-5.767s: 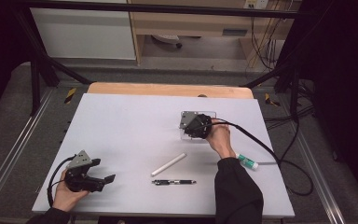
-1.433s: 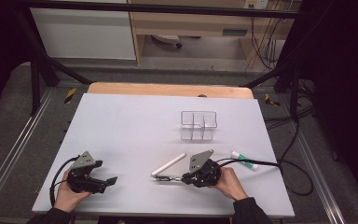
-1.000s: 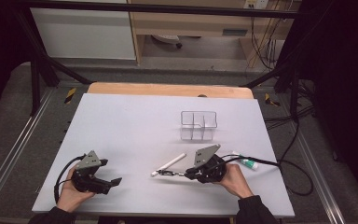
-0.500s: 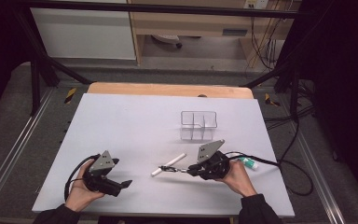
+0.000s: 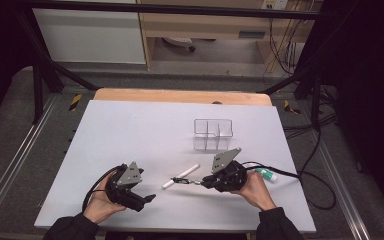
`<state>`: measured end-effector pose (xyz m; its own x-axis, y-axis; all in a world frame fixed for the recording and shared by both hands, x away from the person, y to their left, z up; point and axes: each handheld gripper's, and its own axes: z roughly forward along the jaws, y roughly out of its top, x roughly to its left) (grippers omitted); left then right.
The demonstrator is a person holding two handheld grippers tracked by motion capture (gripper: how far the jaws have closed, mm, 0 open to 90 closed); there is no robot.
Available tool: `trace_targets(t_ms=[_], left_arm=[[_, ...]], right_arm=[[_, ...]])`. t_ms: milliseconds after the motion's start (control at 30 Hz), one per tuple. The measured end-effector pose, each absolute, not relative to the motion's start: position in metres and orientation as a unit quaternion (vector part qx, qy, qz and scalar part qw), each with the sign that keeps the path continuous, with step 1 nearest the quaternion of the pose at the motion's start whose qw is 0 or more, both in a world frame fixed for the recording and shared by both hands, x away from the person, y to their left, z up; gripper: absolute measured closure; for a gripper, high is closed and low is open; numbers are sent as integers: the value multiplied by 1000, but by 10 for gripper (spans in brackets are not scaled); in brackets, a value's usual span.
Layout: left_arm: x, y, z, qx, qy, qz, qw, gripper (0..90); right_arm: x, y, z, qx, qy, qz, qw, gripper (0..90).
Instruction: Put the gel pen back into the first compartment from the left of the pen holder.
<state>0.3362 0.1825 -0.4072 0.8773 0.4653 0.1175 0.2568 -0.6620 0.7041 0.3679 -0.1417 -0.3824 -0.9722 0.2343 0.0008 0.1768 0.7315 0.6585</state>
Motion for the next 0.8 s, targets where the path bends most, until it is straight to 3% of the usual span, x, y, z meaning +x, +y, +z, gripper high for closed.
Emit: trace_targets(t_ms=[600,800], left_arm=[[332,133,-394,924,117,189,311,150],[329,114,-395,927,85,210,298,213]], right_arm=[[370,-123,-374,98,940,324,41,800],[370,-119,-375,100,941,323,34,801]])
